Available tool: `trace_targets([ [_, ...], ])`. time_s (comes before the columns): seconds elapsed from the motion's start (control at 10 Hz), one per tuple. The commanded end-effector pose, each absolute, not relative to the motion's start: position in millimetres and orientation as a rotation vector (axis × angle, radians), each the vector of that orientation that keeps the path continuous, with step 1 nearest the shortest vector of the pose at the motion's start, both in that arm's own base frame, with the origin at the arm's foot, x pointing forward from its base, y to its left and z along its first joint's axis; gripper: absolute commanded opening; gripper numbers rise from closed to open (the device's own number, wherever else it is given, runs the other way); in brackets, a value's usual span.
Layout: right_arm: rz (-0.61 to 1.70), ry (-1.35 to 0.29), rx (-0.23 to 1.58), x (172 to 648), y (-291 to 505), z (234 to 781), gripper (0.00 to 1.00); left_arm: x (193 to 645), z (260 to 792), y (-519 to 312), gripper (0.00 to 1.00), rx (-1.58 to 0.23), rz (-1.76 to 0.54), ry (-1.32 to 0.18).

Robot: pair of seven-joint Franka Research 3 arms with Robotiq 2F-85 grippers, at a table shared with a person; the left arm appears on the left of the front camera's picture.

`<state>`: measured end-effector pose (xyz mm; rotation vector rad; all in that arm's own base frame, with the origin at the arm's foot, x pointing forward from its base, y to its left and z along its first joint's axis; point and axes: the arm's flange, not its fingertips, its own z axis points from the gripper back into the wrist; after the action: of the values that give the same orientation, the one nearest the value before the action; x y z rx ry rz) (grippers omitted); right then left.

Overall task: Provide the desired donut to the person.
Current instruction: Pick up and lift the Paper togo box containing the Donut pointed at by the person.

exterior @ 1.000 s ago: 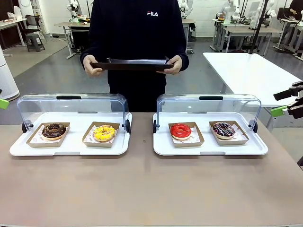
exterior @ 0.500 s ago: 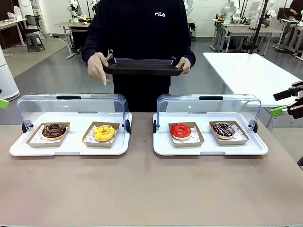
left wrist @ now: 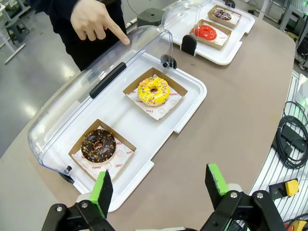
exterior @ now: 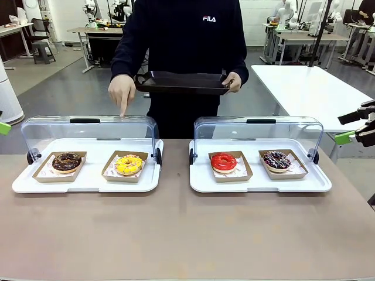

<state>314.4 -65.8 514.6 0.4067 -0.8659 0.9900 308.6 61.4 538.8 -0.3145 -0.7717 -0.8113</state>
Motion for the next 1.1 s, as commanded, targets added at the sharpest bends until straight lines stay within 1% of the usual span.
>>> trace_targets([
  [0.0, 0.998, -0.88, 0.427, 317.1, -65.5, 513.0, 1.0, 308.4, 539.4, 62.9, 1.0, -0.315, -0.807, -0.778],
  [0.9, 0.998, -0.88, 0.427, 317.1, -65.5, 513.0, 1.0, 308.6, 538.8, 61.4, 1.0, -0.314, -0.811, -0.772],
  [1.0, 0.998, -0.88, 0.427, 317.1, -65.5, 513.0, 1.0, 326.0, 537.5, 29.6, 1.0, -0.245, -0.925, -0.685],
])
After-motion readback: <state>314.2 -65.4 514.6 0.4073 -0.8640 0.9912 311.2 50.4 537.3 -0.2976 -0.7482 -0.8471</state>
